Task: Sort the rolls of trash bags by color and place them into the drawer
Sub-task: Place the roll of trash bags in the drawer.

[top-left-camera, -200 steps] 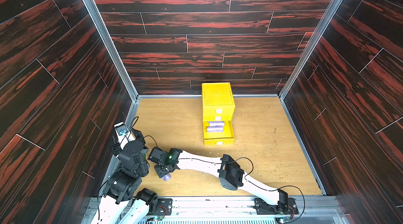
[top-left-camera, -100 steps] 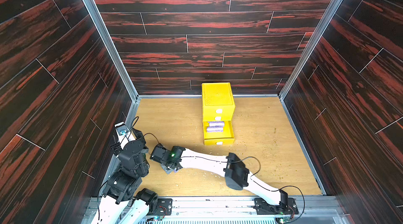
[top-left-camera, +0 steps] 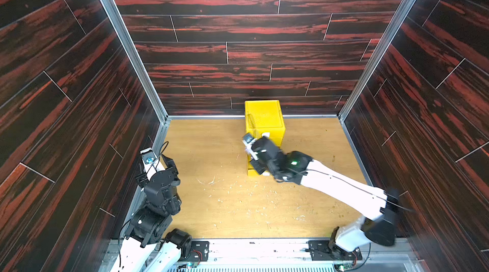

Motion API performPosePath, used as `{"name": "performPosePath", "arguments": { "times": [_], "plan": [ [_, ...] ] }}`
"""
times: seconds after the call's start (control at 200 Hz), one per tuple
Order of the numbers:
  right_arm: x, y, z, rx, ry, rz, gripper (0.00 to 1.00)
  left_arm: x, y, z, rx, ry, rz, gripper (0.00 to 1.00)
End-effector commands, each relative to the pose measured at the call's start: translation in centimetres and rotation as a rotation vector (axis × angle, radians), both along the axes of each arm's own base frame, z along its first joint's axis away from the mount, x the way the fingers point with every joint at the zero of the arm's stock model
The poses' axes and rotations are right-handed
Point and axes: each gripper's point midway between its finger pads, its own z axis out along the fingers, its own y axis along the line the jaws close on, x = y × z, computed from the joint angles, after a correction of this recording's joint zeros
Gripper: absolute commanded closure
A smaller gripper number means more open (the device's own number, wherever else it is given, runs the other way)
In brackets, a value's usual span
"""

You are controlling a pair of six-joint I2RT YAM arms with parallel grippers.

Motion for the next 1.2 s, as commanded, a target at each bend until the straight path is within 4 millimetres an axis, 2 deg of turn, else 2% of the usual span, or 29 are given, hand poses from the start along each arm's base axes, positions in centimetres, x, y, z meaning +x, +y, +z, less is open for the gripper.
{"name": "performPosePath", "arguments": {
  "times": [0.0, 0.075, 0.245, 0.456, 0.606, 0.721, 0.822, 1.007, 1.197],
  "plan": [
    [-0.4, 1.0, 0.7, -0.057, -0.143, 0.164, 1.0, 0.0, 0.0, -0.4, -0.007, 0.006, -0.001, 0.22],
    [0.3, 0.2, -0.1, -0.149, -0.18, 0.183, 1.0, 0.0, 0.0, -0.4, -0.009, 0.006, -0.003, 0.22],
    [2.8, -1.3, -2.7, -0.317, -0.128, 0.235, 1.0, 0.3, -0.3, -0.6, -0.018, 0.007, -0.022, 0.22],
    [4.5, -3.9, -7.7, -0.534, -0.117, 0.347, 1.0, 0.1, -0.3, -0.6, -0.02, 0.004, -0.02, 0.22],
    [6.4, -5.6, -10.5, -0.62, -0.086, 0.386, 1.0, 0.1, -0.3, -0.7, -0.026, 0.003, -0.028, 0.22],
    [7.3, -5.5, -12.2, -0.622, -0.037, 0.428, 1.0, 0.1, -0.4, -0.7, -0.028, 0.002, -0.03, 0.22],
    [7.4, -5.2, -13.7, -0.636, -0.035, 0.473, 1.0, 0.1, -0.4, -0.7, -0.026, 0.004, -0.032, 0.22],
    [7.6, -3.9, -15.3, -0.587, -0.02, 0.525, 1.0, 0.1, -0.4, -0.8, -0.026, 0.007, -0.034, 0.22],
    [7.7, -3.6, -17.6, -0.579, 0.022, 0.549, 1.0, 0.3, -0.6, -1.0, -0.024, 0.016, -0.04, 0.22]
  ]
}}
